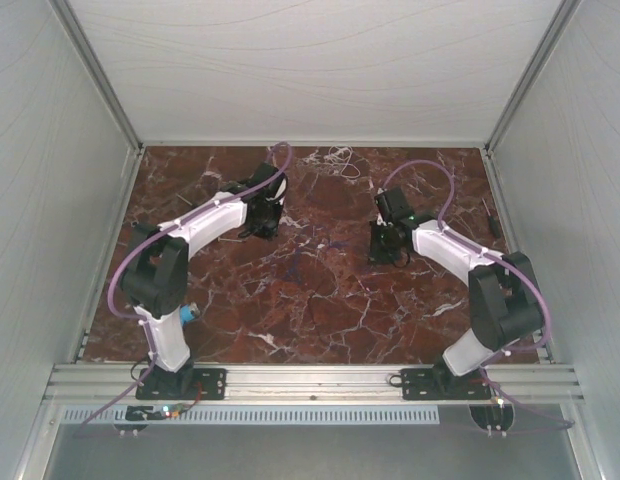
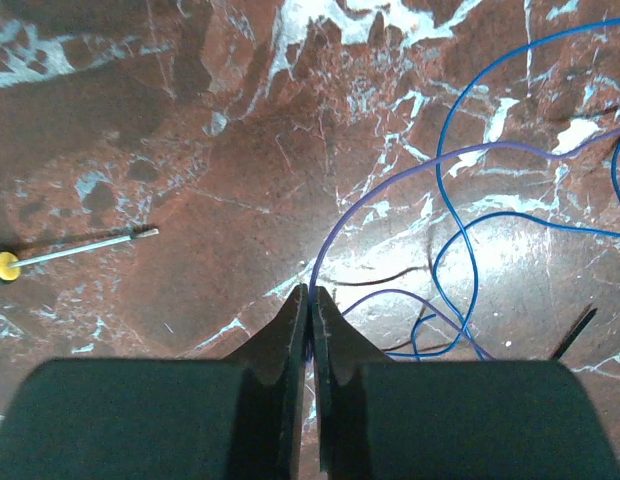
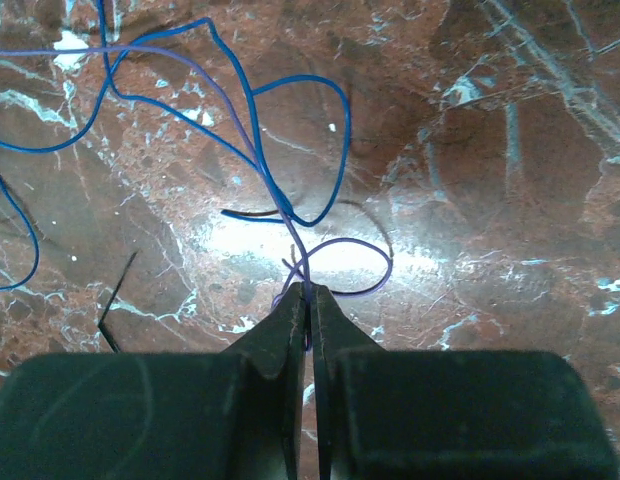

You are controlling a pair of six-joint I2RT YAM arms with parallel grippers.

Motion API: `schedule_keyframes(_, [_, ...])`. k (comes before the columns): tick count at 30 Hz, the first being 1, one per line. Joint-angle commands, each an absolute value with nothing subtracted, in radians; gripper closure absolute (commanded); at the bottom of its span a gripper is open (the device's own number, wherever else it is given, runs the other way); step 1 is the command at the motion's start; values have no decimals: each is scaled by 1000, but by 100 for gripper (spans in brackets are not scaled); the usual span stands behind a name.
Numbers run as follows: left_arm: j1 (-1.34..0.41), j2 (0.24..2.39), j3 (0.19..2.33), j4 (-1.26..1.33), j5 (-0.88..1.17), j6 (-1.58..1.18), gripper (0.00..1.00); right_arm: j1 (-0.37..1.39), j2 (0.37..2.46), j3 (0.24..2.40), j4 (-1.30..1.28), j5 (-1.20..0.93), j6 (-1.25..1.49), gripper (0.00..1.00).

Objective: Zip-tie the wires
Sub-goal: Straighten the cable at the center of the board.

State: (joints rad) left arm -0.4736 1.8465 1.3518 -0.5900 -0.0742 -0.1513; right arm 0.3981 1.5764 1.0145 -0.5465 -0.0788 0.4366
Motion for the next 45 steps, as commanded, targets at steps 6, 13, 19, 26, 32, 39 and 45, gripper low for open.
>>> schedule_keyframes(6, [-472,1853,1310,-573,0,-174,100,368,1610,1023,-512,-66,457,98])
schedule_keyframes(13, [-472,1867,1304,-586,0,-178,95,362,1632,1037,-505,-84,456,88])
schedule_keyframes(19, [-472,1863,1304,-589,-1,-181,78,357,1623,1032,-502,-110,454,79])
schedule_keyframes(26, [-473,1847,1293,-585,-5,-183,55,348,1597,1025,-499,-107,459,65])
schedule_keyframes(32, [-476,1825,1280,-574,-12,-183,31,336,1559,1017,-500,-92,465,53])
schedule_keyframes(39, [-476,1803,1269,-565,-18,-181,10,327,1509,1017,-504,-73,472,41])
schedule_keyframes(45, [-476,1781,1266,-563,-33,-187,0,323,1447,1018,-506,-46,484,23])
